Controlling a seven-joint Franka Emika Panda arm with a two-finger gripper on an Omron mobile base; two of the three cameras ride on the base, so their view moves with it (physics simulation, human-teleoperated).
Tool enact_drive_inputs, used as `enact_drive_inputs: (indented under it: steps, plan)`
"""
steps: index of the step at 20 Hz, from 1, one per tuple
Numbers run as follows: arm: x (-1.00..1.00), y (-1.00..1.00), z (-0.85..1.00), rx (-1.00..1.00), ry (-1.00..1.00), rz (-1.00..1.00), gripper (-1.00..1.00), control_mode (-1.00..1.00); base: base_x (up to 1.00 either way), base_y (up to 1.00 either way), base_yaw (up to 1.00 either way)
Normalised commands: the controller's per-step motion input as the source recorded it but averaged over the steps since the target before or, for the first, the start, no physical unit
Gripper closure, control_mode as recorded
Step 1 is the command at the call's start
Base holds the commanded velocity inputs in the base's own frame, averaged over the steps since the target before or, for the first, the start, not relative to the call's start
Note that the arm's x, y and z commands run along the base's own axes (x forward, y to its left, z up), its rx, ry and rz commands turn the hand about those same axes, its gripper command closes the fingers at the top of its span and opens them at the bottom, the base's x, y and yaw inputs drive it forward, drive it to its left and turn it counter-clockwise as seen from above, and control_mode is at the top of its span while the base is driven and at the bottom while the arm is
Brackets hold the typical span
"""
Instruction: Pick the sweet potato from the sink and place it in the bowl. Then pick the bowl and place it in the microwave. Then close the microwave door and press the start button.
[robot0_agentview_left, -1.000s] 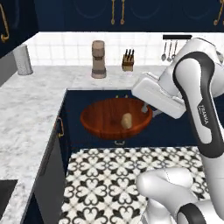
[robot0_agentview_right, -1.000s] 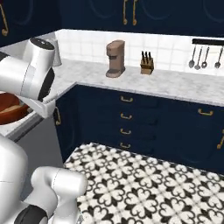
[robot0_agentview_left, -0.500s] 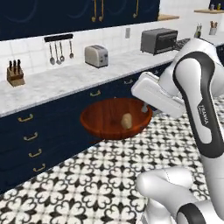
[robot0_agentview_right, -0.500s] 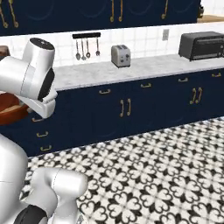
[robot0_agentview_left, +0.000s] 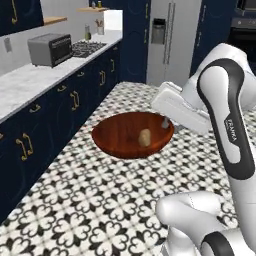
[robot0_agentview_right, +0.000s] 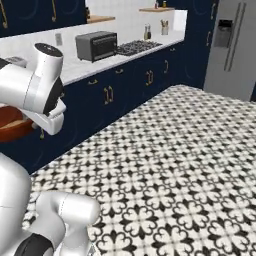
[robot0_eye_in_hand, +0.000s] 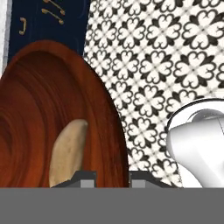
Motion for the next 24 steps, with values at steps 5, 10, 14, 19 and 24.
enact_drive_inputs:
  steps: [5,10,14,19,24]
  plan:
    - [0.00,0.00,0.00,0.00,0.00,0.00,1.00,1.00,0.03,-0.82,-0.64]
    - [0.00,0.00,0.00,0.00,0.00,0.00,1.00,1.00,0.43,-0.99,-0.40]
    - [0.00,0.00,0.00,0.00,0.00,0.00,1.00,1.00,0.57,-1.00,-0.40]
    - [0.00,0.00,0.00,0.00,0.00,0.00,1.00,1.00,0.78,-0.87,-0.35]
    - [0.00,0.00,0.00,0.00,0.00,0.00,1.00,1.00,1.00,-0.62,-0.10]
